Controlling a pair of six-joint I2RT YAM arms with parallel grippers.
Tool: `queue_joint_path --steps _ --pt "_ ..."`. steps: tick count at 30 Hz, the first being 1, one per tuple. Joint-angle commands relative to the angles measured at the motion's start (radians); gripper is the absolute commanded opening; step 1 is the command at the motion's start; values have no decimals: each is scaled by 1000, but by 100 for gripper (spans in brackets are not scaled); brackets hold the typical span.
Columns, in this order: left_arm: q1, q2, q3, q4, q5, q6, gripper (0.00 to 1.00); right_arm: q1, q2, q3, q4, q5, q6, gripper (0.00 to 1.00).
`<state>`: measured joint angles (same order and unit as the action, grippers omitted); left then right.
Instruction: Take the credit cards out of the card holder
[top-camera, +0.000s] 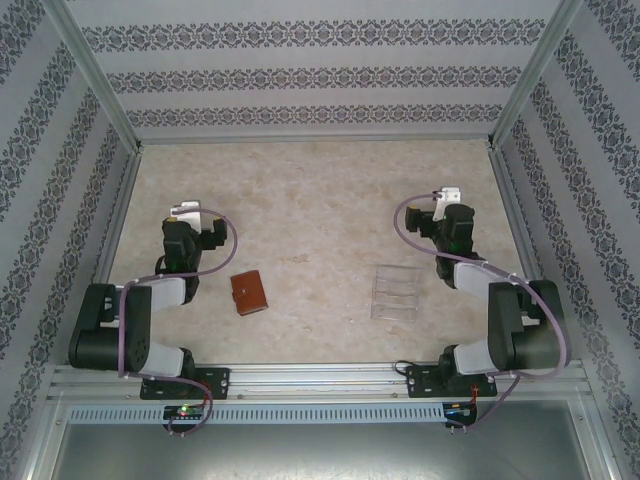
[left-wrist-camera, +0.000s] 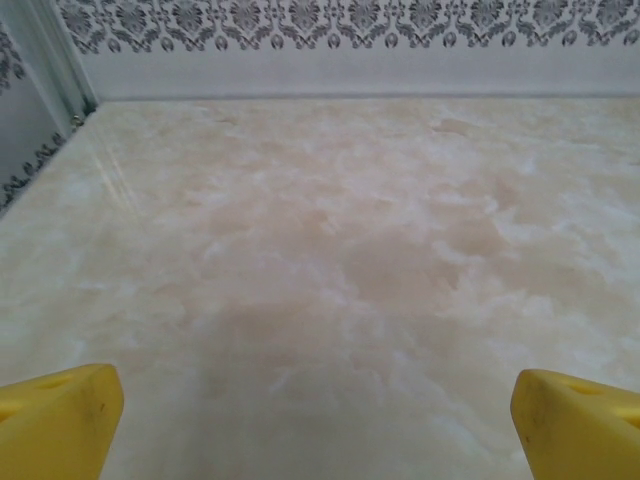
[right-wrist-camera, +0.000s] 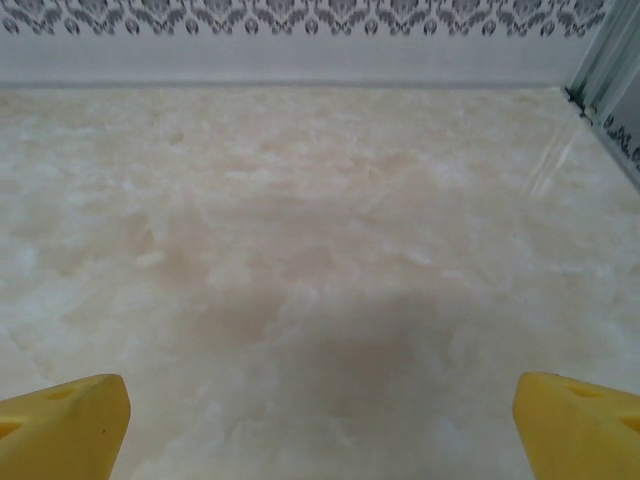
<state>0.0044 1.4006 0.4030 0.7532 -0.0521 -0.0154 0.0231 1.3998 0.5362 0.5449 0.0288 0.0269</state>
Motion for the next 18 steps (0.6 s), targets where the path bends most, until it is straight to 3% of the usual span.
queue_joint_path --steps 1,6,13,18 --pt "-13 -67 58 -179 -57 -47 100 16 -56 58 -209 26 25 98" --pt "-30 -175 152 -469 -142 -195 100 26 -137 160 -520 21 142 98" --pt "-34 -352 264 -815 -86 -369 100 57 -202 276 -910 -52 341 93" --pt "-34 -366 408 -1098 -51 -402 100 75 -216 323 -1138 -89 398 85"
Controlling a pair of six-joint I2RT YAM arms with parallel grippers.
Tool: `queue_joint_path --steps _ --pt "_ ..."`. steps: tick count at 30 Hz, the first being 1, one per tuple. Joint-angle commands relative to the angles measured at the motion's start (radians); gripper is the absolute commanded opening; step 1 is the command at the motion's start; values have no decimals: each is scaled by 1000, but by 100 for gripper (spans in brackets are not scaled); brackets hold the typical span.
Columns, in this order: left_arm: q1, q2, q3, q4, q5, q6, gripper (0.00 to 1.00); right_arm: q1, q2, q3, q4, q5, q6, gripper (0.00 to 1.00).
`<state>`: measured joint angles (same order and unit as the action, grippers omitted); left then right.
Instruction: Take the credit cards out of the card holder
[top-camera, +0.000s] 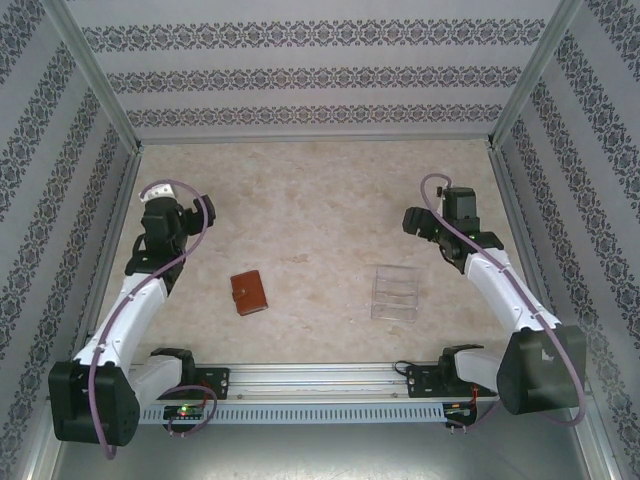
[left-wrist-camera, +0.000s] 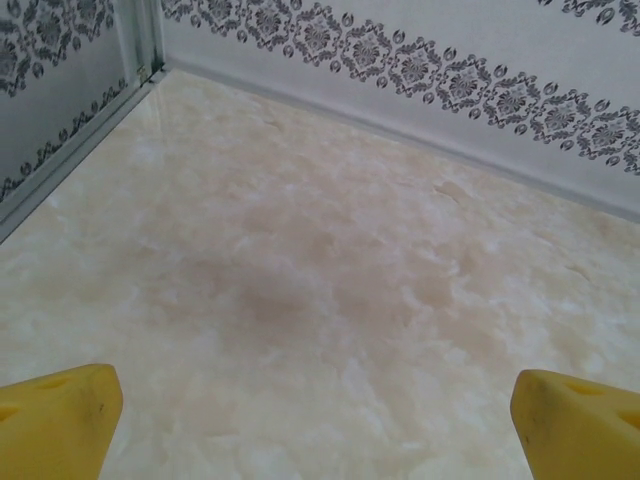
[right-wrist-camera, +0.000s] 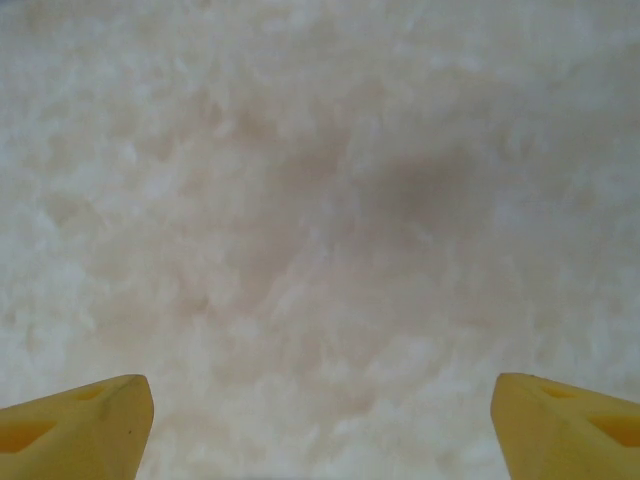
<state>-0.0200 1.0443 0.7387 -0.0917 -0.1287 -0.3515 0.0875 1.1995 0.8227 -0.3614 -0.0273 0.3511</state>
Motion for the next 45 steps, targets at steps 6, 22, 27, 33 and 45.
queue_joint_path --steps 6,22,27,33,45 --pt "-9 33 251 -500 127 2 100 13 -54 26 -403 -63 73 67" --pt "-2 39 280 -565 143 170 100 35 -2 -81 -354 -126 90 29" --pt "-1 44 281 -562 156 170 100 47 10 -91 -344 -93 103 27" --pt "-1 42 275 -563 151 176 100 48 47 -94 -328 -89 102 23" --pt "2 44 272 -563 153 172 100 52 67 -99 -312 -85 94 16"
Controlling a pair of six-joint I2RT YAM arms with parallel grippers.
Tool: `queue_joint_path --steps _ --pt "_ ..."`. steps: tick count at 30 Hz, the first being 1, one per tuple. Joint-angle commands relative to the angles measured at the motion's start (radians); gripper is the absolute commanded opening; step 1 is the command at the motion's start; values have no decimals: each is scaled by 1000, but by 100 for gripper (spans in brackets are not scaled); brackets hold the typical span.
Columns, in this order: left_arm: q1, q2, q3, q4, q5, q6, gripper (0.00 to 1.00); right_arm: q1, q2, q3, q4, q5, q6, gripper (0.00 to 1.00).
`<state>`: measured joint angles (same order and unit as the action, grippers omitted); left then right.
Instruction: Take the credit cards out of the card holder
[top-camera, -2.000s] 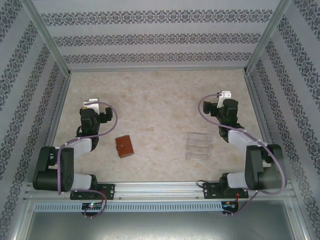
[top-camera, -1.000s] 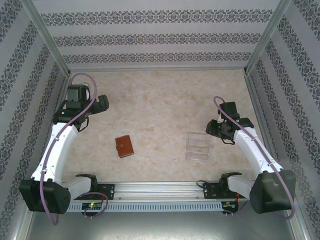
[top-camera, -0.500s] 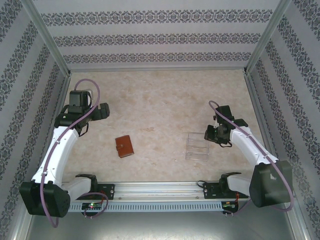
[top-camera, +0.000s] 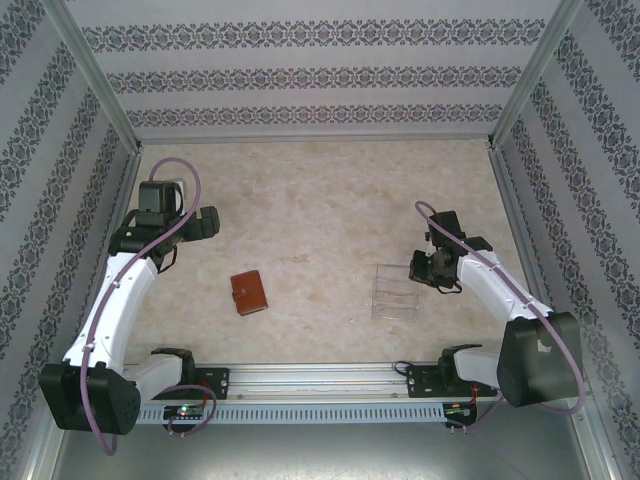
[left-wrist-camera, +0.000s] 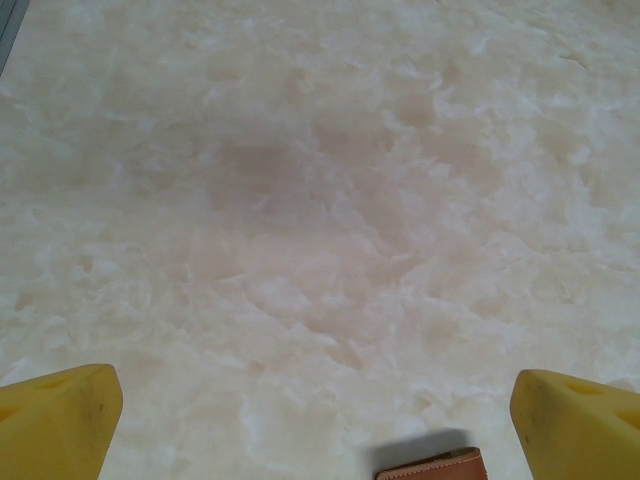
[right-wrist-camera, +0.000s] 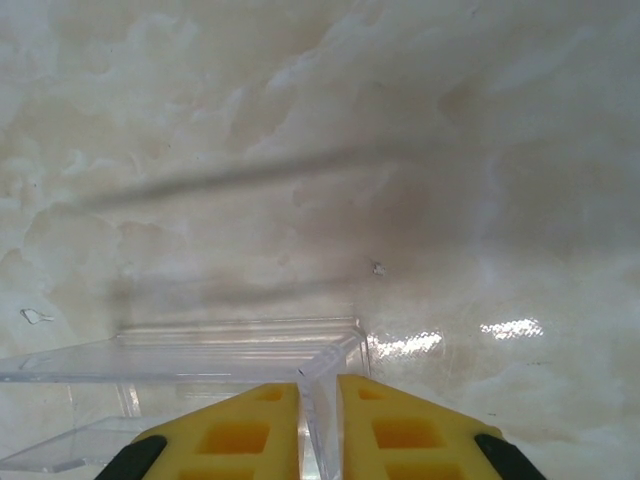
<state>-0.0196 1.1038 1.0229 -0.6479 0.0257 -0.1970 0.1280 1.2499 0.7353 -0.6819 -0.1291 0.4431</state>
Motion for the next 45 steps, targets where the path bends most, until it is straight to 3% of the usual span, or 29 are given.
queue_joint_path --steps 1,12,22,28,35,45 --pt "1 -16 -12 -7 1 16 100 13 18 -11 10 17 2 16" --pt "2 -11 -13 -10 8 16 99 35 10 20 -10 46 -3 11" --pt "1 -12 -13 -9 10 24 99 147 70 173 -45 116 19 5" --pt "3 -8 -14 -4 16 30 99 238 211 346 -40 171 44 4" --pt "4 2 -12 -4 40 31 99 343 479 672 -96 234 72 3" --pt "7 10 -16 -2 47 32 99 405 809 1074 -165 256 91 3"
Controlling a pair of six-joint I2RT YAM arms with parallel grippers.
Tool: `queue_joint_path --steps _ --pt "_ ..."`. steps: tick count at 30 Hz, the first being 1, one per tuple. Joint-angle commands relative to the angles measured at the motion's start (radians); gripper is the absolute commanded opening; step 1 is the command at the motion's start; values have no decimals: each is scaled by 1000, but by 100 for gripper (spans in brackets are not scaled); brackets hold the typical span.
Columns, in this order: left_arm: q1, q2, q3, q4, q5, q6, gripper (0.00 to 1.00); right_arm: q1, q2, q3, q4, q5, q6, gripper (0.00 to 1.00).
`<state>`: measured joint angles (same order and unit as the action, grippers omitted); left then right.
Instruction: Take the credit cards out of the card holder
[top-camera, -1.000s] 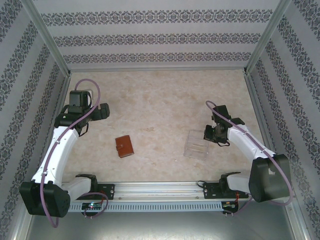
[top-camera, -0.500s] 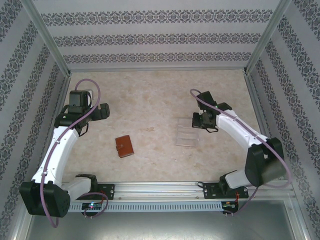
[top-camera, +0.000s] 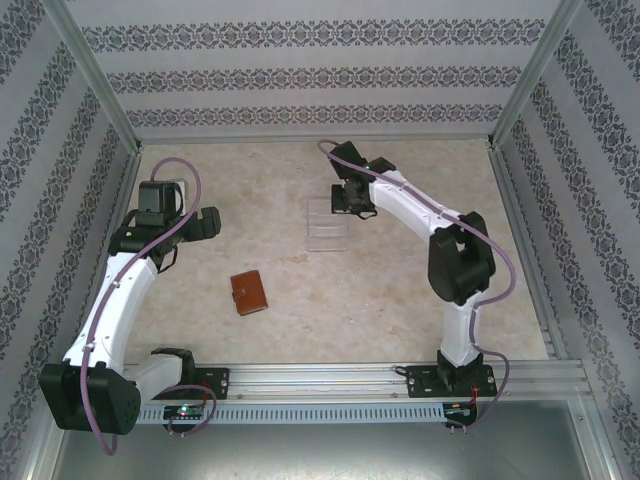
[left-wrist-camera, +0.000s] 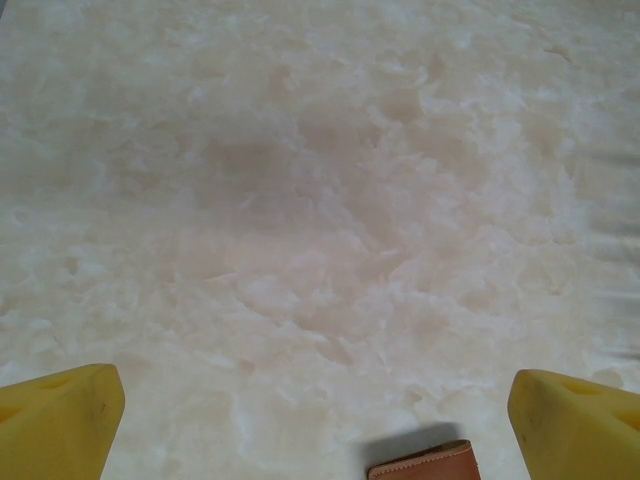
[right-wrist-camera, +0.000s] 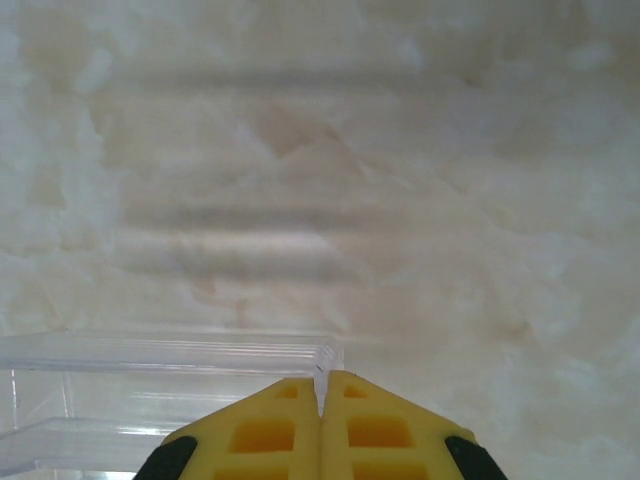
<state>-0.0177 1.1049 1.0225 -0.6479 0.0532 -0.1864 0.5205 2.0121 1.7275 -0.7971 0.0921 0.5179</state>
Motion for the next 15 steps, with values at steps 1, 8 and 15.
queue_joint_path --steps 1,8,15 --pt "5 12 -16 -2 21 20 99 13 69 108 -57 35 16 3" --pt "5 26 -14 -4 28 21 99 9 178 208 -96 56 20 3" --pt "5 37 -13 -6 23 22 99 1 231 252 -99 36 18 4"
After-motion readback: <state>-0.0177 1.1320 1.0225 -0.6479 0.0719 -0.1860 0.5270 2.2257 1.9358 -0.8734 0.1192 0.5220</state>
